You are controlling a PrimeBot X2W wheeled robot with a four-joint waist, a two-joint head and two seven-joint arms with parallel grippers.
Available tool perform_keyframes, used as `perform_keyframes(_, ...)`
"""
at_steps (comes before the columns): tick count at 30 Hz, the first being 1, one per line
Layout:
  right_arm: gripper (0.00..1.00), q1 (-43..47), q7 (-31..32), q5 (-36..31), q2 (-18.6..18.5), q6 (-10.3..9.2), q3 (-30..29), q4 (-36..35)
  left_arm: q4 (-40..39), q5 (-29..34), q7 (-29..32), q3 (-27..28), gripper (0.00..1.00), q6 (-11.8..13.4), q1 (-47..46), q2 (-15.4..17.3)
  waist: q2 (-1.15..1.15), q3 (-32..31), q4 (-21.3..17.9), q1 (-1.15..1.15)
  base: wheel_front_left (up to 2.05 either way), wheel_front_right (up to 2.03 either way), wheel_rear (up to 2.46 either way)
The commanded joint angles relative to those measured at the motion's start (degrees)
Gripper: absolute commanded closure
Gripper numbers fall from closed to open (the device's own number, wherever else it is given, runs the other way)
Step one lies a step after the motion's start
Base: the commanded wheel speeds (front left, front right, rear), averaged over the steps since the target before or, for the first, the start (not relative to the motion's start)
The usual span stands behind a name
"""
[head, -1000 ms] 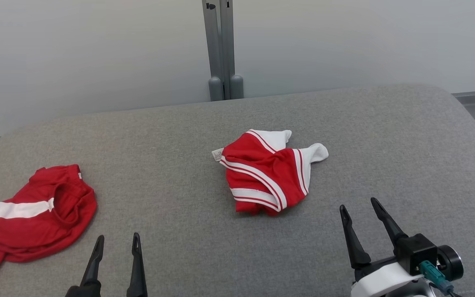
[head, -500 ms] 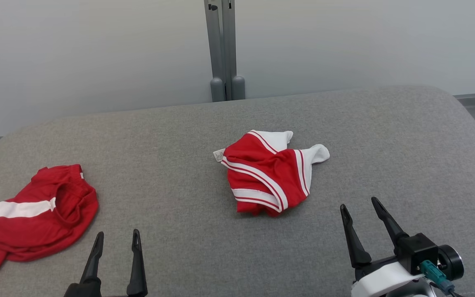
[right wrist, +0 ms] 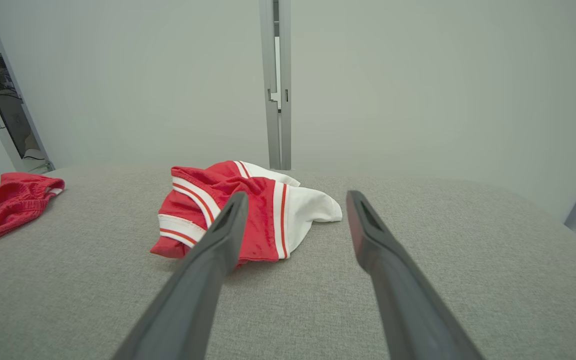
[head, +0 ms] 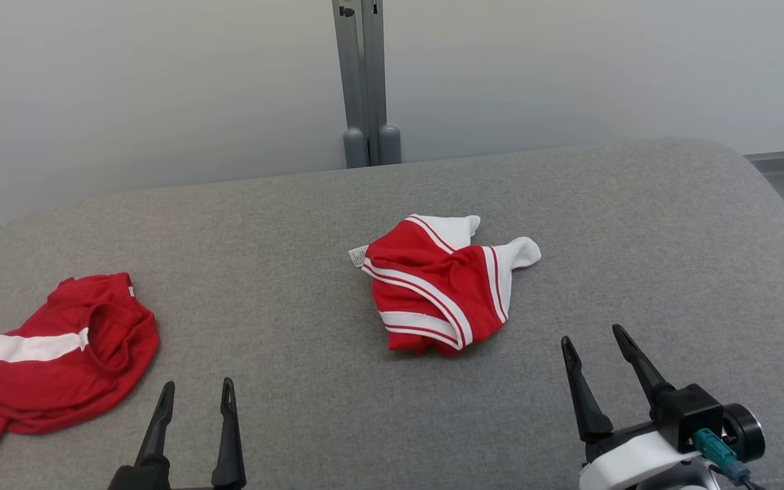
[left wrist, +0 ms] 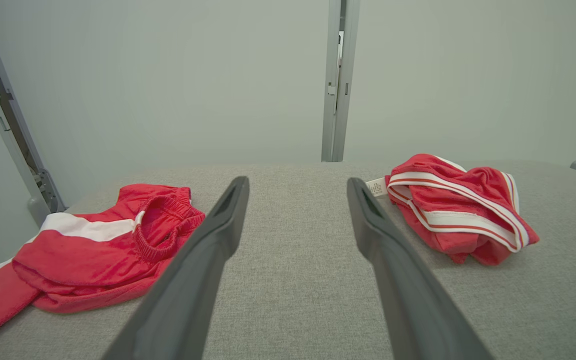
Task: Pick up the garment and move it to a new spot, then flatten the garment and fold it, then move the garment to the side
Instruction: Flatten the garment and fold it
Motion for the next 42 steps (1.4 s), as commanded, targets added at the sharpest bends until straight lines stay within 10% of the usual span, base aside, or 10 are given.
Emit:
perform_keyframes(1,0.0,-0.3,0.0,0.2,-0.1,-0.08,0.0,0.1,0.1,0.1,0.0,0.0,0.0,0.0,-0.9,0.0,0.0,0.0,0.0,0.0,0.0,0.0,0.0)
perform_keyframes(21,0.0,-0.9,0.0,0.3,-0.1,-0.08,-0.6,-0.6,2.0,-4.6,0.0,-3.4,0.0,-2.4,-2.2,0.0,0.0,1.6,-0.3,0.0,0.0,0.0,0.0)
perform_keyframes(30,0.0,-2.4,0.0,-0.5,-0.1,-0.08,-0.8,-1.5,9.5,-18.3,0.0,-16.3,0.0,-8.3,-8.7,0.1,0.0,5.6,-1.7,0.0,0.0,0.0,0.0)
perform_keyframes(42,0.0,-8.9,0.0,-2.2,-0.1,-0.08,-1.7,-4.4,16.8,-29.6,0.0,-38.8,0.0,-8.8,-26.2,0.3,0.0,17.7,-4.8,0.0,0.0,0.0,0.0)
